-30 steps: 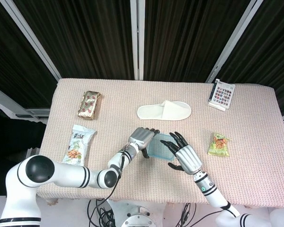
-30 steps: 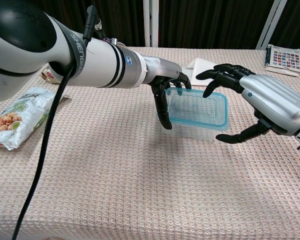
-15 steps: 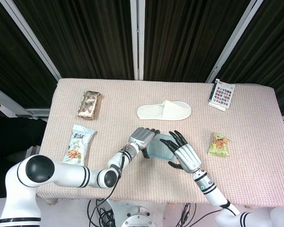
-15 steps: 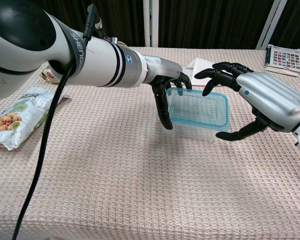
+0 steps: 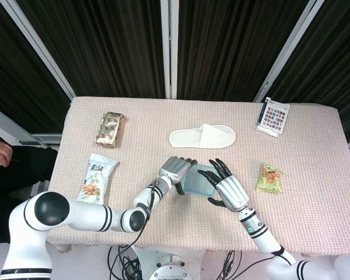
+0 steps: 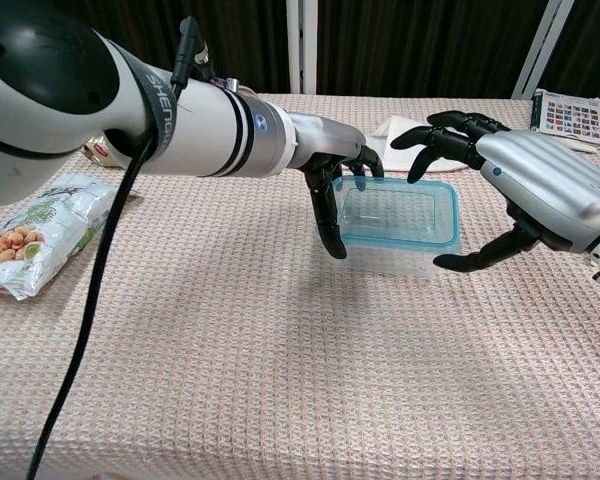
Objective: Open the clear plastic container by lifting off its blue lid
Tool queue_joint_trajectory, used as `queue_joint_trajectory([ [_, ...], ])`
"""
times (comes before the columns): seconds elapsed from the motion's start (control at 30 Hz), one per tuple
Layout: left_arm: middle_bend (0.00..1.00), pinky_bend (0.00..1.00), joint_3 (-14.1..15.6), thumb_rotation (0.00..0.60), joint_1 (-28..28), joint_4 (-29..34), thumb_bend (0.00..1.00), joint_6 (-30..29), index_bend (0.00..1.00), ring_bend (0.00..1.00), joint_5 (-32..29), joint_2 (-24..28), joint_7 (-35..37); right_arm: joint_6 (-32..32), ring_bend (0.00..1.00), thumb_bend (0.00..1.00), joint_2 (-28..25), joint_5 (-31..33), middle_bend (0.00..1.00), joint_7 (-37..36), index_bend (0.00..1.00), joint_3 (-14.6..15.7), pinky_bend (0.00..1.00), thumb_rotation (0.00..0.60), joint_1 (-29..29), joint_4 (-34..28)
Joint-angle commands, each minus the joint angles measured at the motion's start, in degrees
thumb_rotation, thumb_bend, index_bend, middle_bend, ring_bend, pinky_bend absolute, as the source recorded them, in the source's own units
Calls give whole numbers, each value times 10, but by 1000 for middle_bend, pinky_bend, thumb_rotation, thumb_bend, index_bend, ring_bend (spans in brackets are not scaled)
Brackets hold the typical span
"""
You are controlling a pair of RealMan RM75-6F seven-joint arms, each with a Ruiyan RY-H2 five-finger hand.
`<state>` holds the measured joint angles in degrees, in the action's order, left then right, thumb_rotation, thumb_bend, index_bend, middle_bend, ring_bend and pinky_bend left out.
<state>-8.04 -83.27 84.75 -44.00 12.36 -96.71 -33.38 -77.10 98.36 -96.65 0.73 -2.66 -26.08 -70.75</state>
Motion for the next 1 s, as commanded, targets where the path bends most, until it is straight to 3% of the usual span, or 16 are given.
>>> queue_joint_trajectory([
  [0.03, 304, 242, 0, 600, 0, -3, 0, -2, 263, 184, 2, -3, -1, -1, 11, 36, -2, 1, 311, -1, 174, -1, 0, 600, -1, -3],
  [0.53, 313, 242, -2, 600, 3, -19, 0, -17, 267, 185, 23, -24, -10, -7, 17, 35, -16, 8, 323, -5, 194, -4, 0, 600, -2, -20],
  [1.0, 374, 242, -8, 600, 22, -35, 0, -34, 329, 233, 58, -45, -14, -12, 17, 36, -26, 11, 327, 2, 209, -6, 0, 600, -4, -33],
])
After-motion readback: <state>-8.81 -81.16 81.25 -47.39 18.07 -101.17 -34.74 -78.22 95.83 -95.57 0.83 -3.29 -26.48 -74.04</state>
